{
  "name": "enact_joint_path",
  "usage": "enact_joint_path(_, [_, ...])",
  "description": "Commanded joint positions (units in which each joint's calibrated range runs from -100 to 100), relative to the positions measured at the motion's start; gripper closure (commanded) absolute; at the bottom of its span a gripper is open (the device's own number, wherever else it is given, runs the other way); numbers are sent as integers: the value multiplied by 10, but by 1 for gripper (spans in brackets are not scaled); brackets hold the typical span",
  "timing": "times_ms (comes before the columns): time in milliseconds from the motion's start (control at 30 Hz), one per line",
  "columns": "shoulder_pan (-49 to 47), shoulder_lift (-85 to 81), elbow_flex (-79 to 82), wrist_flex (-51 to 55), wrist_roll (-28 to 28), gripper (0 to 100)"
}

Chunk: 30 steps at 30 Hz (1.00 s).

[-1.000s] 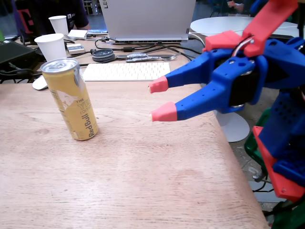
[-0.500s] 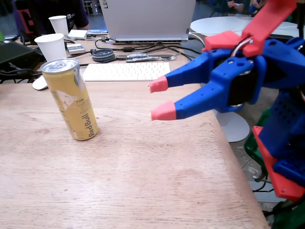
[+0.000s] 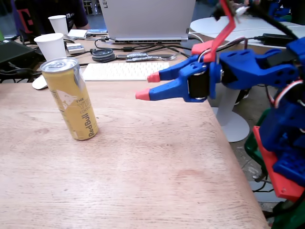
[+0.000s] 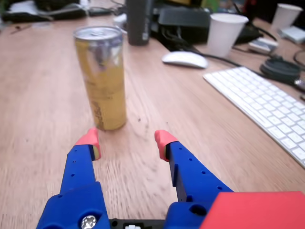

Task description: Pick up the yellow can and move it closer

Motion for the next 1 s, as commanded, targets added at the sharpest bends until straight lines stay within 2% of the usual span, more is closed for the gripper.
enact_joint_path(0, [19,50,-47,-13,0,75])
enact_joint_path(133, [7,90,-36,-96,0,75])
enact_joint_path(767, [19,88,-7,-107,-7,74])
enact_joint_path(967, [2,171,8,-251,-16,74])
